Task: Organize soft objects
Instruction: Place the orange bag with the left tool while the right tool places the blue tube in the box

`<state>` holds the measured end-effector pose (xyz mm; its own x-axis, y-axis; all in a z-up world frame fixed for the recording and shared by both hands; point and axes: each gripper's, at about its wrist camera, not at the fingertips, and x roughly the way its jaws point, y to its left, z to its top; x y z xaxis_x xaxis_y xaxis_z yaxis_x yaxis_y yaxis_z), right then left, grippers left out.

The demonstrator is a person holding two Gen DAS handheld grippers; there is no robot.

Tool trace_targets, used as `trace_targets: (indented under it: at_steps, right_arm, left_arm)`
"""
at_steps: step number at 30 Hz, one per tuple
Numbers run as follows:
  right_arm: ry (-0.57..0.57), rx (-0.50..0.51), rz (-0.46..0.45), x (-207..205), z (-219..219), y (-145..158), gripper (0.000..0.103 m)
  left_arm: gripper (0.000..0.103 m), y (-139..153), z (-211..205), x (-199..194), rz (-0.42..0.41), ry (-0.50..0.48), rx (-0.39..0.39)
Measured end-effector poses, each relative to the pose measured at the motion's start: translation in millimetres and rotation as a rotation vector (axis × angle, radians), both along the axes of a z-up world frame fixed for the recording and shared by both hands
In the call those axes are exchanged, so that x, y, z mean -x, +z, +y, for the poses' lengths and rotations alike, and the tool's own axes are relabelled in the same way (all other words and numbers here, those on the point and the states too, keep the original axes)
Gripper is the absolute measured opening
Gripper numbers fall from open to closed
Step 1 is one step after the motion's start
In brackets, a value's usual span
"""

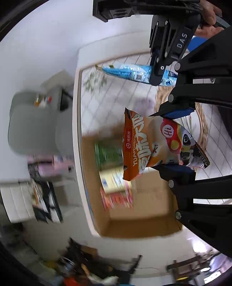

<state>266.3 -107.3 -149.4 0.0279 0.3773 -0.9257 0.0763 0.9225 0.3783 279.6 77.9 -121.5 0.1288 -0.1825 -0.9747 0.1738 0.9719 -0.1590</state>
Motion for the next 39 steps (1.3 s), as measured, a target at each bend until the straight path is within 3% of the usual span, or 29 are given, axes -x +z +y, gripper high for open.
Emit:
trace_targets:
  at_steps: [6,12,20,25,28,30,32,35,39]
  right_arm:
    - [0.076,-0.01,0.054,-25,101,-26,0.016]
    - [0.077,0.015,0.127,-47,150,-70,0.016]
    - [0.005,0.215,0.166,-71,109,-109,0.016]
    - [0.037,0.326,0.192,-78,97,-129,0.017]
    - [0.049,0.382,0.173,-79,94,-128,0.024]
    - [0.052,0.396,0.145,-79,94,-121,0.041]
    - [0.047,0.36,0.157,-79,92,-120,0.052]
    - [0.049,0.353,0.145,-76,93,-113,0.067]
    - [0.075,0.335,0.147,-69,100,-105,0.069]
  left_arm:
    - [0.039,-42,94,-11,0.115,0.149,0.003]
    - [0.039,-92,134,-24,0.233,0.229,0.025]
    - [0.04,-135,125,-39,0.285,0.185,-0.047]
    - [0.042,-161,120,-50,0.358,0.185,-0.06]
    - [0.044,-168,121,-54,0.377,0.197,-0.066]
    - [0.06,-168,120,-55,0.376,0.193,-0.079]
    - [0.061,-163,120,-54,0.36,0.189,-0.076]
    - [0.071,-154,118,-52,0.342,0.183,-0.075]
    - [0.074,-132,116,-44,0.293,0.167,-0.092]
